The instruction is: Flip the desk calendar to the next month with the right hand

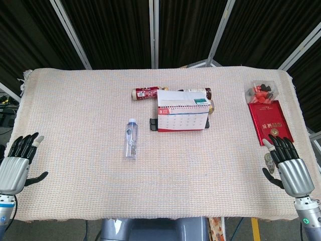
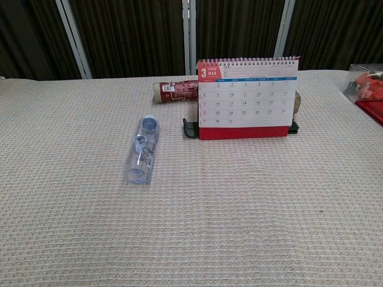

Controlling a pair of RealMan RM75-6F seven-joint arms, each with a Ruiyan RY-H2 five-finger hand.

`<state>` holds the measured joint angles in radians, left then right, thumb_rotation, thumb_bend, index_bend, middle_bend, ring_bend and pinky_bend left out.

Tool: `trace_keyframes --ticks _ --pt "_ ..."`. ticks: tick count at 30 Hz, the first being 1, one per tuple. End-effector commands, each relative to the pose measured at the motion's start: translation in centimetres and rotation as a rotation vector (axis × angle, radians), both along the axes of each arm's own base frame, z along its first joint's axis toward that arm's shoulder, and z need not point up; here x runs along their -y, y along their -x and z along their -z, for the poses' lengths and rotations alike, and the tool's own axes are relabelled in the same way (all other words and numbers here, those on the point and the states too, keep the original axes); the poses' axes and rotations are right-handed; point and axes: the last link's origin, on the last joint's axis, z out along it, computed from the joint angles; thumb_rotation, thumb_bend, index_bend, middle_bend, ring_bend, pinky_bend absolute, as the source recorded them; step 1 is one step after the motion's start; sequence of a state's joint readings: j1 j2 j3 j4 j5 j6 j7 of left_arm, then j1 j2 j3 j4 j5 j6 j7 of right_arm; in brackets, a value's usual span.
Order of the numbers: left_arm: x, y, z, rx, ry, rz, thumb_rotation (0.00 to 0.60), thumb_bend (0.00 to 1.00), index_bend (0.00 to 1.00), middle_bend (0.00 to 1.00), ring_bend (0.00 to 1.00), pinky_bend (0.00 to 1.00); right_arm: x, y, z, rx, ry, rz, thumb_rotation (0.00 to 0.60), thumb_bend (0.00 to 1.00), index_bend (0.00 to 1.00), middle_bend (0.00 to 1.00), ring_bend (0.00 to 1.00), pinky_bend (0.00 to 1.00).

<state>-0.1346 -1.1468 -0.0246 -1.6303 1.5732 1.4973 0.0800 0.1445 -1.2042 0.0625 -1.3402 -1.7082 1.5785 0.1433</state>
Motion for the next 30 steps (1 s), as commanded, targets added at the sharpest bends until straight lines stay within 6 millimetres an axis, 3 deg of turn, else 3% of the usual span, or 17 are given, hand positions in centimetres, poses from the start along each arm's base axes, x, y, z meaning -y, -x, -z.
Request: trace_keyframes --ticks 1,9,11,13,15,16,19,22,25,30 --pt "0.0 0.0 0.0 0.000 0.000 -0.001 0.600 0.07 0.00 0.00 0.00 0.00 -0.1 0.0 0.0 0.001 -0.001 0.000 0.600 0.24 0.00 0.00 0.00 0.00" --pt "0.0 0.0 -0.2 0.003 -0.005 -0.002 0.600 0.07 0.00 0.00 0.00 0.00 0.1 -0.3 0.6 0.007 -0.029 0.005 0.600 0.24 0.00 0.00 0.00 0.00" --pt "0.0 -0.1 -0.4 0.012 -0.012 0.001 0.600 0.07 0.00 0.00 0.00 0.00 0.5 -1.3 1.6 0.081 -0.063 0.012 0.600 0.24 0.00 0.05 0.05 0.11" --pt "-0.1 -0.1 -0.4 0.015 -0.014 0.003 0.600 0.07 0.00 0.00 0.00 0.00 1.2 -2.1 2.3 0.128 -0.057 0.013 0.600 0.24 0.00 0.32 0.35 0.44" --pt "-0.1 -0.1 -0.5 0.019 -0.013 0.003 0.600 0.07 0.00 0.00 0.00 0.00 2.2 -3.0 3.5 0.177 -0.067 0.031 0.600 0.25 0.00 0.56 0.62 0.62" --pt "-0.1 -0.1 -0.5 0.021 -0.012 0.004 0.600 0.07 0.00 0.00 0.00 0.00 2.6 -3.4 4.3 0.213 -0.092 0.056 0.600 0.26 0.00 0.65 0.70 0.67" --pt "-0.2 -0.1 -0.6 0.029 -0.016 0.006 0.600 0.07 0.00 0.00 0.00 0.00 4.0 -5.3 6.7 0.387 -0.239 0.170 0.600 0.33 0.00 0.76 0.81 0.73" --pt "-0.2 -0.2 -0.8 0.039 -0.022 0.008 0.600 0.07 0.00 0.00 0.00 0.00 5.3 -7.3 8.5 0.594 -0.416 0.299 0.600 0.43 0.00 0.82 0.87 0.76" --pt "-0.2 -0.2 -1.0 0.047 -0.026 0.012 0.600 0.07 0.00 0.00 0.00 0.00 6.3 -8.5 9.4 0.711 -0.504 0.369 0.600 0.52 0.00 0.83 0.88 0.76" --pt "-0.2 -0.4 -1.2 0.056 -0.031 0.024 0.600 0.07 0.00 0.00 0.00 0.00 8.2 -9.6 11.5 0.882 -0.625 0.506 0.600 0.55 0.00 0.84 0.88 0.76"
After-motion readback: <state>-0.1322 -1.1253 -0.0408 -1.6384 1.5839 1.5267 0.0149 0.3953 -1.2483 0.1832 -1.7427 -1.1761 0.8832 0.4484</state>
